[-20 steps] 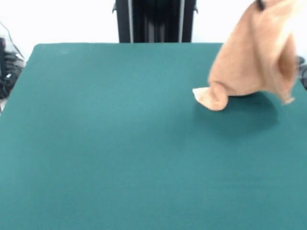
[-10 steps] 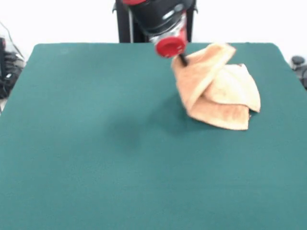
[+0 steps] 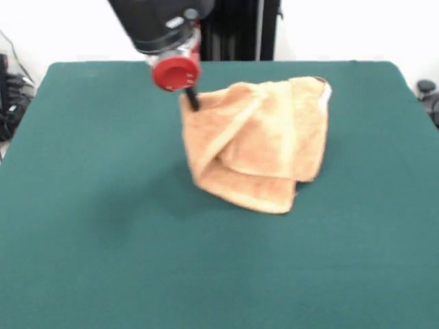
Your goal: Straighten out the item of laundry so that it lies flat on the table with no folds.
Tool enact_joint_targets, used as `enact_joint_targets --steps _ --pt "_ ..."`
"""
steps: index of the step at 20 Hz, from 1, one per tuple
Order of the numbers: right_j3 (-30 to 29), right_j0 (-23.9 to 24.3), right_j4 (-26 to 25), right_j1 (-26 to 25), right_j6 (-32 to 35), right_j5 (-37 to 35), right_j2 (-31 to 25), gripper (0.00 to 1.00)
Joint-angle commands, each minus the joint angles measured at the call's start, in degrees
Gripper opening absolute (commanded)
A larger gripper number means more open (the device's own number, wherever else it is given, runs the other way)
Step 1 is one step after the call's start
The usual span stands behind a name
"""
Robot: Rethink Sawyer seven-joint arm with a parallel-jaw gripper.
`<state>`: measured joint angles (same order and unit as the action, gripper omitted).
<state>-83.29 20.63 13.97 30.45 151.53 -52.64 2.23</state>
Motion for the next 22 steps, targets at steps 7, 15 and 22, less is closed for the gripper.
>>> enact_joint_targets --steps 7,15,22 --pt "17.9 1.1 -12.5 2.1 -15.1 -11.2 -7.5 0.00" --pt "13.5 3.2 -15.8 3.3 -20.7 -3.9 -11.9 1.00" --pt "10.6 3.4 -16.3 4.3 -15.0 0.5 -13.6 1.00"
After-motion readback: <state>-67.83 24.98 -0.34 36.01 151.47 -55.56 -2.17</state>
